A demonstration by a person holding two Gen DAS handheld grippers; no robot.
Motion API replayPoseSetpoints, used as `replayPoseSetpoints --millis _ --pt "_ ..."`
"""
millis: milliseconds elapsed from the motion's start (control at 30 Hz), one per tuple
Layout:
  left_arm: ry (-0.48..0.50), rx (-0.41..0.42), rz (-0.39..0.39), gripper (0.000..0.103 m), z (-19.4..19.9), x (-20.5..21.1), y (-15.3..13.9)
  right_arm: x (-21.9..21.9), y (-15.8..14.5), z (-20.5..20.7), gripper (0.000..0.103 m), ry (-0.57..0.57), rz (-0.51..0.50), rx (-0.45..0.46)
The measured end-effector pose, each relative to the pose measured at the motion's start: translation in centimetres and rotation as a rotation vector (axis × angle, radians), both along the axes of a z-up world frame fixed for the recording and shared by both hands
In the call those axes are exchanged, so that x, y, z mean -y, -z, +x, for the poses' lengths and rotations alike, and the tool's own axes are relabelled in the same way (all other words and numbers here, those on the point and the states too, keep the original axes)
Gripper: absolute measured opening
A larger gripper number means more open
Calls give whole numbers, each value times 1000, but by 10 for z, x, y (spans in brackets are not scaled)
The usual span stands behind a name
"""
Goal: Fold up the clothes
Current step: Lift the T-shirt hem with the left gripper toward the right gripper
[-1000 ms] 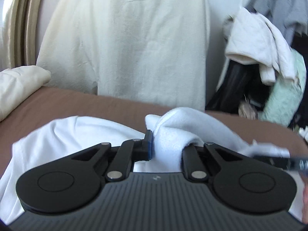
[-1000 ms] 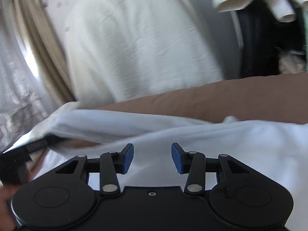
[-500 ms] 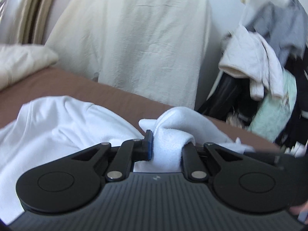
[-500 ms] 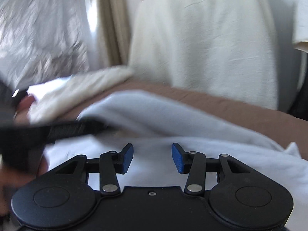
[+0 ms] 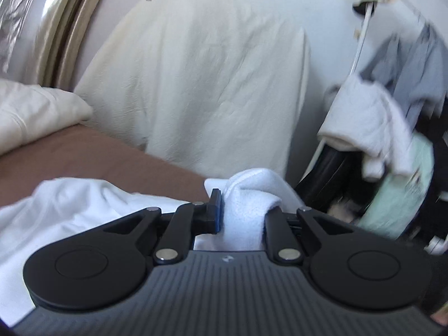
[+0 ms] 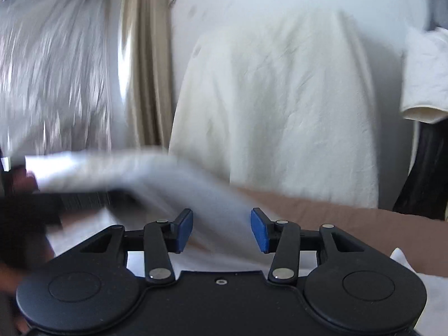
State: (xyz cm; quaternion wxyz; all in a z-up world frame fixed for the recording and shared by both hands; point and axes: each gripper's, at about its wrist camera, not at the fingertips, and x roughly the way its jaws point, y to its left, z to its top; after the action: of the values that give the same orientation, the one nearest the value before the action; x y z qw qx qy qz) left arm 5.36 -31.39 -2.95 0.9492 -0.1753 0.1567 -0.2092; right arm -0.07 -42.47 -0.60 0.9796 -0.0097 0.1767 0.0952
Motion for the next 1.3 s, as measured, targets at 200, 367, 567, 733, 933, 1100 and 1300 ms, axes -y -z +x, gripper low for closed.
replayPoseSetpoints --millis 200,367,567,733,933,1100,1300 --pt "54 80 -39 11 -20 -2 -5 1 18 24 64 144 -60 -110" --pt "49 65 -91 11 -25 -10 0 25 32 39 67 375 -133 -214" --pt "56 6 -22 11 -24 0 9 63 17 30 11 519 7 -117" --pt "77 -108 7 33 -12 9 22 53 -46 -12 11 537 -33 202" --pt "26 -231 85 44 8 10 38 8 -81 -29 13 386 -307 -144" --pt "34 -305 47 44 18 -6 35 31 -8 -39 24 -86 216 -643" --pt "52 -323 42 46 11 -38 10 77 -14 -58 50 -118 446 -511"
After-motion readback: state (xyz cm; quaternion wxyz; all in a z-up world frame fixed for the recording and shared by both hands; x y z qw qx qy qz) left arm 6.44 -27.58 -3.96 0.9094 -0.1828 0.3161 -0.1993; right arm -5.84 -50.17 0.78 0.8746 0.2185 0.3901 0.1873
